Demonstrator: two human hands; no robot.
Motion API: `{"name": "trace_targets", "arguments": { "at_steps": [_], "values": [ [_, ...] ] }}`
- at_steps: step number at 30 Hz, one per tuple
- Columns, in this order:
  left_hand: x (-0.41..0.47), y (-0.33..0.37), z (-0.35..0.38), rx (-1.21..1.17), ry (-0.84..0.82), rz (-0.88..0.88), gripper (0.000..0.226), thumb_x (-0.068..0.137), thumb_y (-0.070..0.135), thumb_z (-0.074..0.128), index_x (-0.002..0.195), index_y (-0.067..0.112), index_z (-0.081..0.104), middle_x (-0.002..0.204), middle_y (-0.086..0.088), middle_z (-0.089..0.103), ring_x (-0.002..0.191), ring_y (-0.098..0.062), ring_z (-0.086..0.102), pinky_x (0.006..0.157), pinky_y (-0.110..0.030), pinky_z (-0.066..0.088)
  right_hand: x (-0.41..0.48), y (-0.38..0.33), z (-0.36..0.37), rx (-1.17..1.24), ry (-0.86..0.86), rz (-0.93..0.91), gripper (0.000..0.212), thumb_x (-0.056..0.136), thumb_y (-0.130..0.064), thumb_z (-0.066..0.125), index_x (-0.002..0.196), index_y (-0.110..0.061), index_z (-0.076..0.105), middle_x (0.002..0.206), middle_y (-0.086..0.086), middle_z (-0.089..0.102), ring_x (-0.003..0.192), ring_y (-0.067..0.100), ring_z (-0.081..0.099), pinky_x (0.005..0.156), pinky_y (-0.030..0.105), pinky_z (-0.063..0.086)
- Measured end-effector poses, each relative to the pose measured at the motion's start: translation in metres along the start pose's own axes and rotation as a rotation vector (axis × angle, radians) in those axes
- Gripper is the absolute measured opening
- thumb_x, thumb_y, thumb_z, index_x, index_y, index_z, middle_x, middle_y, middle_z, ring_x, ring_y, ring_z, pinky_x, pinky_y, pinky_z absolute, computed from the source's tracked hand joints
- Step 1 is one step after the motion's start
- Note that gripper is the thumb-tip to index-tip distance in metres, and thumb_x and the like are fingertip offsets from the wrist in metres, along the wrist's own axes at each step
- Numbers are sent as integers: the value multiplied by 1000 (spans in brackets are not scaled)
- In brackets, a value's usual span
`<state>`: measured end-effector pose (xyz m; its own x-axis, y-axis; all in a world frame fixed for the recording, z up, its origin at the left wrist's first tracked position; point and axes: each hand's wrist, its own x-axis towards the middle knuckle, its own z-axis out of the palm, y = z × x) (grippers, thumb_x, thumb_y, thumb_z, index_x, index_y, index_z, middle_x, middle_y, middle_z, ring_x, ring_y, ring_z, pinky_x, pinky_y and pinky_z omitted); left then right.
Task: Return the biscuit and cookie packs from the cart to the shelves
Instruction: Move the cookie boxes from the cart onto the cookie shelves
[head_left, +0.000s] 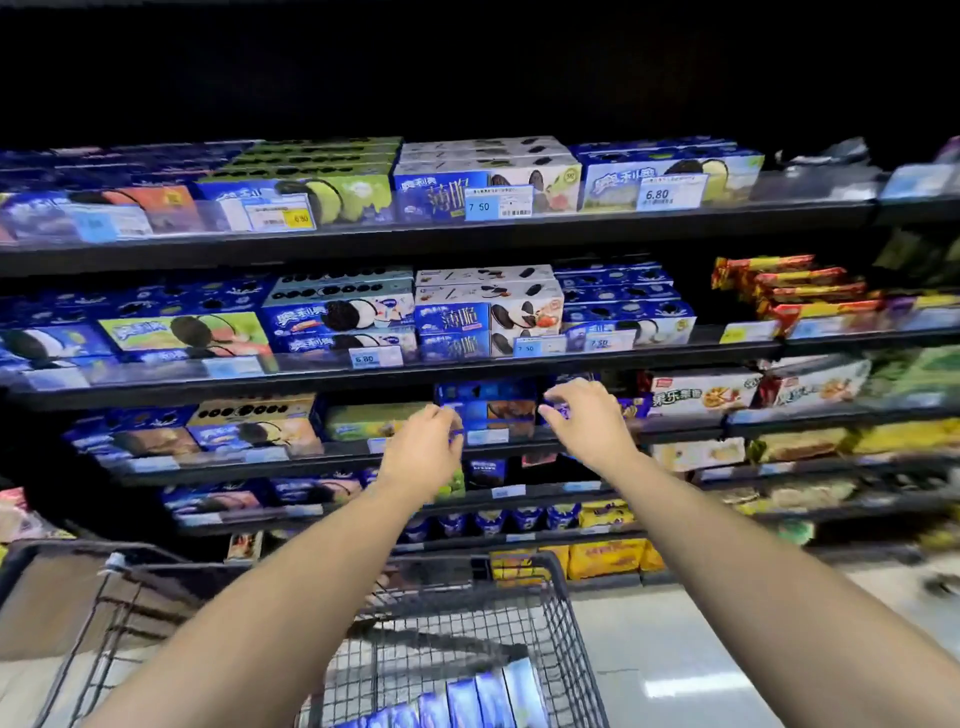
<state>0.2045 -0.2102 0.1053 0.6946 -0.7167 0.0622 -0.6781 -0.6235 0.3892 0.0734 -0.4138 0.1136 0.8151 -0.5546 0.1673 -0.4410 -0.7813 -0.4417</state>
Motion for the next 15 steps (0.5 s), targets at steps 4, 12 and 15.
{"name": "trace_targets", "arguments": {
  "at_steps": [4,12,15],
  "values": [
    [-45,-23,25,-24,-102,9,19,99,26,54,113,16,62,116,-5,59,107,-29,60,88,-43,51,-51,-13,47,63,-151,15,23,95,-33,65,107,-15,75,105,8,69,103,29,60,89,43,50],
    [-129,-79,119,-95,-331,-113,18,97,23,56,112,15,63,114,-9,61,108,-30,59,94,-41,48,-131,-3,159,38,-607,77,28,97,-32,62,118,-16,71,117,6,70,110,25,64,95,36,50],
    [-154,-93,166,-116,-409,-176,19,98,24,54,114,17,62,119,-6,61,113,-28,58,97,-40,48,-154,20,204,-7,-757,84,36,99,-29,61,133,-18,62,134,6,62,125,26,56,102,31,43]
  ]
}}
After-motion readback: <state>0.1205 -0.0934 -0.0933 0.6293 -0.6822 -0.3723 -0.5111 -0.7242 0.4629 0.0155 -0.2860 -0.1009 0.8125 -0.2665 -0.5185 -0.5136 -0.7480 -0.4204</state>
